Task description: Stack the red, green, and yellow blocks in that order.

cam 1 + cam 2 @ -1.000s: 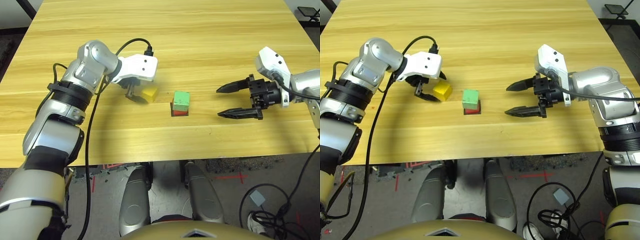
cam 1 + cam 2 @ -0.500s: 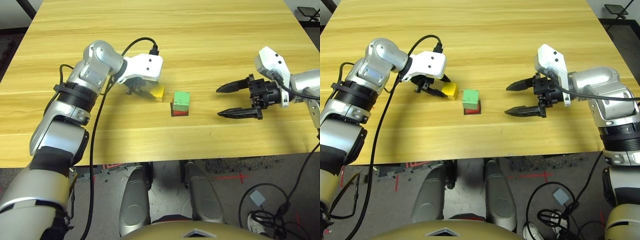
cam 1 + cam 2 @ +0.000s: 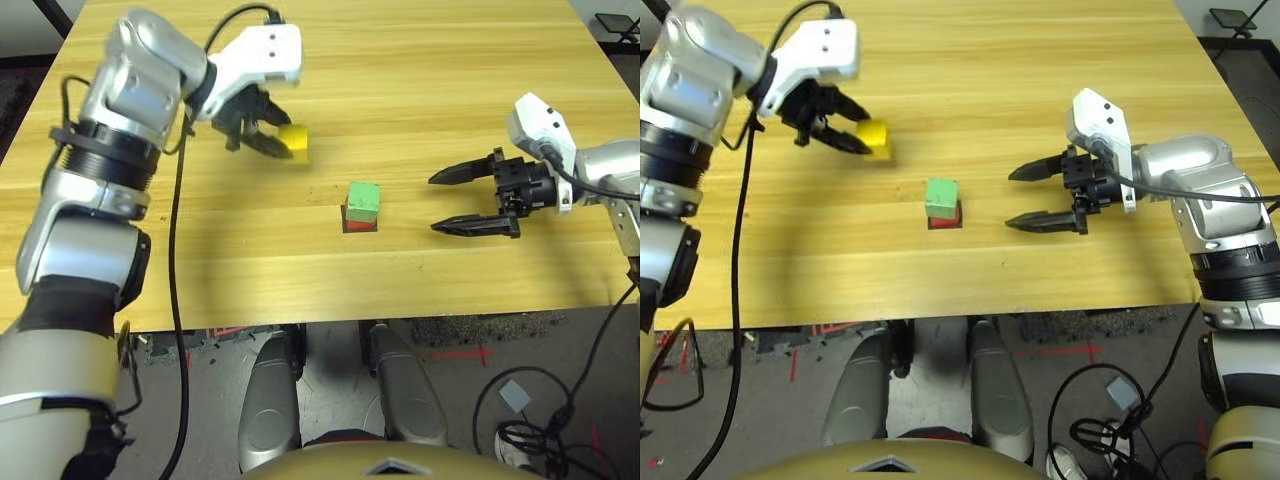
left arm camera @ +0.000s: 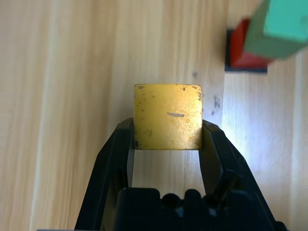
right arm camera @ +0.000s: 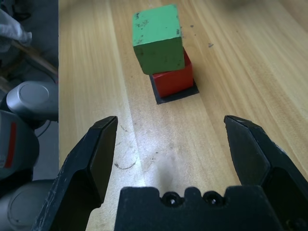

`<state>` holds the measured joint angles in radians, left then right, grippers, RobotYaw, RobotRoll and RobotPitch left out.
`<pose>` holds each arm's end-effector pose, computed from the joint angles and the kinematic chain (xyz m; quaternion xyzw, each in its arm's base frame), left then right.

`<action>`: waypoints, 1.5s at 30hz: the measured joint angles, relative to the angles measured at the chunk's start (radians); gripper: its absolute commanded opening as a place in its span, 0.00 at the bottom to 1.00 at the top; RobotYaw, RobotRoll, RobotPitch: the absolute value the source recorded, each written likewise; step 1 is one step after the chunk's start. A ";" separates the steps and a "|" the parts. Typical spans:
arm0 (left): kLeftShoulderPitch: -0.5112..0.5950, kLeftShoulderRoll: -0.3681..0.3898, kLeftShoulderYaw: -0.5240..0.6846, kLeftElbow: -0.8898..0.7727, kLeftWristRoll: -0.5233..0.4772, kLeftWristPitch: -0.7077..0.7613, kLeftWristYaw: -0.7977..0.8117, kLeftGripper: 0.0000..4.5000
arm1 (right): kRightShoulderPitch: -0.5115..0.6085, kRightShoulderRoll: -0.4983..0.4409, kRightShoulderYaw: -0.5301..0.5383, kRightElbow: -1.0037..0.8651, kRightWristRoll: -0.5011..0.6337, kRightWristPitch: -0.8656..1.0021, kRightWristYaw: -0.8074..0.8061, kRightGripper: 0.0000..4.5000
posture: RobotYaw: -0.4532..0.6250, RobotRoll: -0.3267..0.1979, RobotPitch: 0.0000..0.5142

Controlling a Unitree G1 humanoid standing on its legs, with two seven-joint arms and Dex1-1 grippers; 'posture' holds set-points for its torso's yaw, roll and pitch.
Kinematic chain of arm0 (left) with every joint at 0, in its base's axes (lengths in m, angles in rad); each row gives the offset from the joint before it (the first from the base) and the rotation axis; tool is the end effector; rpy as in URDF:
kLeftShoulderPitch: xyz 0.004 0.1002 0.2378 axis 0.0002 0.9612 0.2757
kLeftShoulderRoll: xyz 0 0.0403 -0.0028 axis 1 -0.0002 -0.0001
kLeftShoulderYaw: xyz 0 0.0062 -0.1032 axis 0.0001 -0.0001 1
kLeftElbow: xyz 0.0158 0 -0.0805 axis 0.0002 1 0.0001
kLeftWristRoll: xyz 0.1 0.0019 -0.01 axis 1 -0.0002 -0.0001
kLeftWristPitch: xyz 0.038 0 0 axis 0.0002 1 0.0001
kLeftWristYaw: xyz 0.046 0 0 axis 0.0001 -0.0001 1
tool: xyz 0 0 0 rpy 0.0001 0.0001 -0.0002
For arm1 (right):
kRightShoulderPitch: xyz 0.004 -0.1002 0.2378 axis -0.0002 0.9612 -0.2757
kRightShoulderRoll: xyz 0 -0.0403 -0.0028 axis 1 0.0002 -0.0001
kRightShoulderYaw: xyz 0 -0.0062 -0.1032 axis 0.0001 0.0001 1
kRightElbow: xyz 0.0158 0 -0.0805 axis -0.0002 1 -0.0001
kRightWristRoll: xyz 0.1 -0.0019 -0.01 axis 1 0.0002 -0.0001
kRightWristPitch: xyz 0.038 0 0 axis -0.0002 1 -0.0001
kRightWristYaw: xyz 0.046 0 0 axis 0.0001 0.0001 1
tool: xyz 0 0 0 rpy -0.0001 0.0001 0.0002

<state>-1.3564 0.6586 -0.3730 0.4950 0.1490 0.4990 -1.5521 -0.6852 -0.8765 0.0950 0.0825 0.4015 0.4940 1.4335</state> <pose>0.3350 0.1786 0.3437 0.4140 0.1826 -0.5313 0.7162 0.2858 -0.2578 0.2363 -0.2021 0.1218 0.6142 0.7530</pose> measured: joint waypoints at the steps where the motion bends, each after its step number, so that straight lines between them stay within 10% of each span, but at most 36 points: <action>1: -0.001 0.000 0.000 -0.016 -0.003 0.025 -0.004 0.45 | -0.001 0.001 0.000 0.002 -0.001 -0.002 0.000 1.00 | 0.47 0.71 0.48; 15: 0.021 -0.029 -0.019 -0.457 -0.203 0.520 0.015 0.45 | -0.014 0.029 0.002 0.054 -0.033 -0.035 0.000 1.00 | 0.48 0.73 0.48; 45: 0.111 -0.039 -0.118 -0.521 -0.234 0.345 0.160 0.45 | -0.008 0.007 0.001 0.053 -0.035 -0.035 -0.004 1.00 | 0.45 0.71 0.49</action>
<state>-1.2452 0.6200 -0.4909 -0.0264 -0.0853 0.8441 -1.3922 -0.6928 -0.8700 0.0963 0.1358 0.3666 0.4589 1.4298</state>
